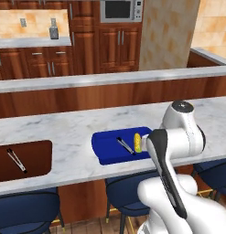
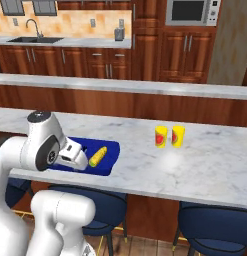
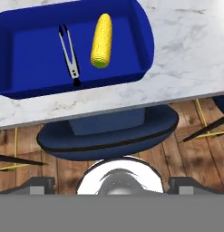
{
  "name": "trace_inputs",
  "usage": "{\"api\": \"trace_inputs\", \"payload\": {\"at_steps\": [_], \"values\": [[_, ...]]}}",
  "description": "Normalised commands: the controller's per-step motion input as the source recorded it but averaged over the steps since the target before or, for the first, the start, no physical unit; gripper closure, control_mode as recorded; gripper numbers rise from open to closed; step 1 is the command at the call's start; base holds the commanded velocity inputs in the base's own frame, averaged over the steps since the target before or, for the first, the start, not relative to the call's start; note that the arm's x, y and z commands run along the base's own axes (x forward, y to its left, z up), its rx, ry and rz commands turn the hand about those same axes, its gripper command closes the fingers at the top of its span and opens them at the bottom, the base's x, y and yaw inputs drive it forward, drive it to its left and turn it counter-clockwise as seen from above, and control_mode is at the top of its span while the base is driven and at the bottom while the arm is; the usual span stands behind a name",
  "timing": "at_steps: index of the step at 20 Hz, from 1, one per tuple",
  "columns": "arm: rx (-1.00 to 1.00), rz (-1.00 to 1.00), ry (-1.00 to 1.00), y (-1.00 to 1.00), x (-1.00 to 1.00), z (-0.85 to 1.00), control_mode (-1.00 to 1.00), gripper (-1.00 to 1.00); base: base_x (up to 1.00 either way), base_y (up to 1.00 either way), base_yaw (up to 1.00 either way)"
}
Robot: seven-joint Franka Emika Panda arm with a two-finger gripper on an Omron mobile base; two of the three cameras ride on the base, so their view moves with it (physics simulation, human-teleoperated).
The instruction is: Gather the corn and squash from the fridge and place them on a tray on the dining counter. Then gather the chicken drumstick and steak from the fridge and place them on the other tray.
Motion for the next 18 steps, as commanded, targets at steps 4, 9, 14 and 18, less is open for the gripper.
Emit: {"api": "trace_inputs", "payload": {"at_steps": [4,9,14,18], "values": [[-0.03,0.08,0.00,0.03,-0.74,0.23,-1.00,-1.00,0.00,0.00,0.00],[0.00,0.00,0.03,0.00,-0.02,-0.01,-1.00,-1.00,0.00,0.00,0.00],[0.00,0.00,0.00,0.00,0.00,0.00,1.00,-1.00,-0.36,0.55,0.00],[0.00,0.00,0.00,0.00,0.00,0.00,1.00,-1.00,-0.43,1.00,0.00]]}}
